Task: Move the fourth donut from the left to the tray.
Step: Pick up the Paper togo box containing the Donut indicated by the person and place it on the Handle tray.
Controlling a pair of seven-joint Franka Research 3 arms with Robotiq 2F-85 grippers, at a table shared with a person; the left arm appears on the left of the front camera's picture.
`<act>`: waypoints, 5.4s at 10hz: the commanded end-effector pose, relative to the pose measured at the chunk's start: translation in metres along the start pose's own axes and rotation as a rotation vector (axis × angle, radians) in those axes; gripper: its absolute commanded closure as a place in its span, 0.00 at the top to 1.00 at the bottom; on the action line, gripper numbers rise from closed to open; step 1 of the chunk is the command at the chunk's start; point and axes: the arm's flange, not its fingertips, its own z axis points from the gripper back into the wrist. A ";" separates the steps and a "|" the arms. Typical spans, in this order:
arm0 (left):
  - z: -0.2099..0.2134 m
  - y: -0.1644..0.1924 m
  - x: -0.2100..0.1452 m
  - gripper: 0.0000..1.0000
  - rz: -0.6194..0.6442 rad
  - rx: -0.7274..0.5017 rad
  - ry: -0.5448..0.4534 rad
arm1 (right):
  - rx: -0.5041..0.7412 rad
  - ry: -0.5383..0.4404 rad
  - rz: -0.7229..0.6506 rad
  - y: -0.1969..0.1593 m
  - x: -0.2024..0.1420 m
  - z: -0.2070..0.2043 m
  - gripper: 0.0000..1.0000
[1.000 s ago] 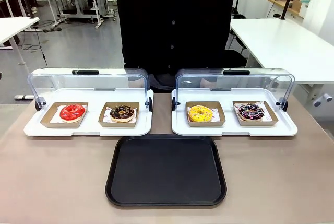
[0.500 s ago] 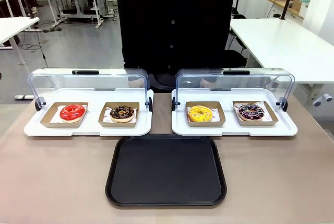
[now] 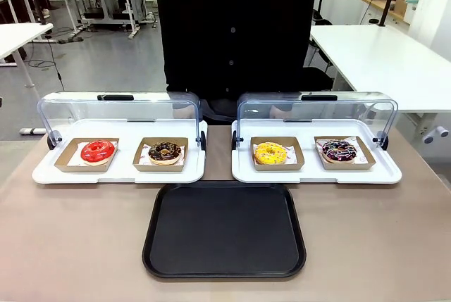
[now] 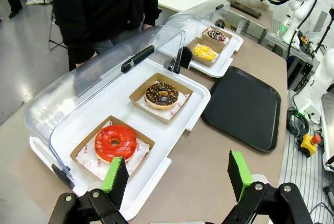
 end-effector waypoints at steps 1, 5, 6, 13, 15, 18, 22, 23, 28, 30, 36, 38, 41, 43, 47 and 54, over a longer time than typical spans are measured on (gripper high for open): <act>0.001 -0.001 0.000 1.00 -0.018 -0.009 -0.010 | 0.003 -0.032 0.028 -0.003 0.002 -0.001 1.00; 0.001 -0.001 0.000 1.00 -0.018 -0.009 -0.010 | 0.003 -0.032 0.028 -0.003 0.002 -0.001 1.00; 0.001 -0.001 0.000 1.00 -0.018 -0.009 -0.010 | 0.003 -0.032 0.028 -0.003 0.002 -0.001 1.00; 0.001 -0.001 0.000 1.00 -0.018 -0.009 -0.010 | 0.003 -0.032 0.028 -0.003 0.002 -0.001 1.00; 0.001 -0.001 0.000 1.00 -0.018 -0.009 -0.010 | 0.003 -0.032 0.028 -0.003 0.002 -0.001 1.00; 0.001 -0.001 0.000 1.00 -0.018 -0.009 -0.010 | 0.003 -0.032 0.028 -0.003 0.002 -0.001 1.00; 0.001 -0.001 0.000 1.00 -0.018 -0.009 -0.010 | 0.003 -0.032 0.028 -0.003 0.002 -0.001 1.00; 0.001 -0.001 0.000 1.00 -0.018 -0.009 -0.010 | 0.003 -0.032 0.028 -0.003 0.002 -0.001 1.00; 0.001 -0.001 0.000 1.00 -0.018 -0.009 -0.010 | 0.003 -0.032 0.028 -0.003 0.002 -0.001 1.00; 0.001 -0.001 0.000 1.00 -0.018 -0.009 -0.010 | 0.003 -0.032 0.028 -0.003 0.002 -0.001 1.00; 0.001 -0.001 0.000 1.00 -0.018 -0.009 -0.010 | 0.003 -0.032 0.028 -0.003 0.002 -0.001 1.00; 0.001 -0.001 0.000 1.00 -0.018 -0.009 -0.010 | 0.003 -0.032 0.028 -0.003 0.002 -0.001 1.00; 0.001 -0.001 0.000 1.00 -0.018 -0.009 -0.010 | 0.003 -0.032 0.028 -0.003 0.002 -0.001 1.00; 0.001 -0.001 0.000 1.00 -0.018 -0.009 -0.010 | 0.003 -0.032 0.028 -0.003 0.002 -0.001 1.00; 0.001 -0.001 0.000 1.00 -0.018 -0.009 -0.010 | 0.003 -0.032 0.028 -0.003 0.002 -0.001 1.00; 0.001 -0.001 0.000 1.00 -0.018 -0.009 -0.010 | 0.003 -0.032 0.028 -0.003 0.002 -0.001 1.00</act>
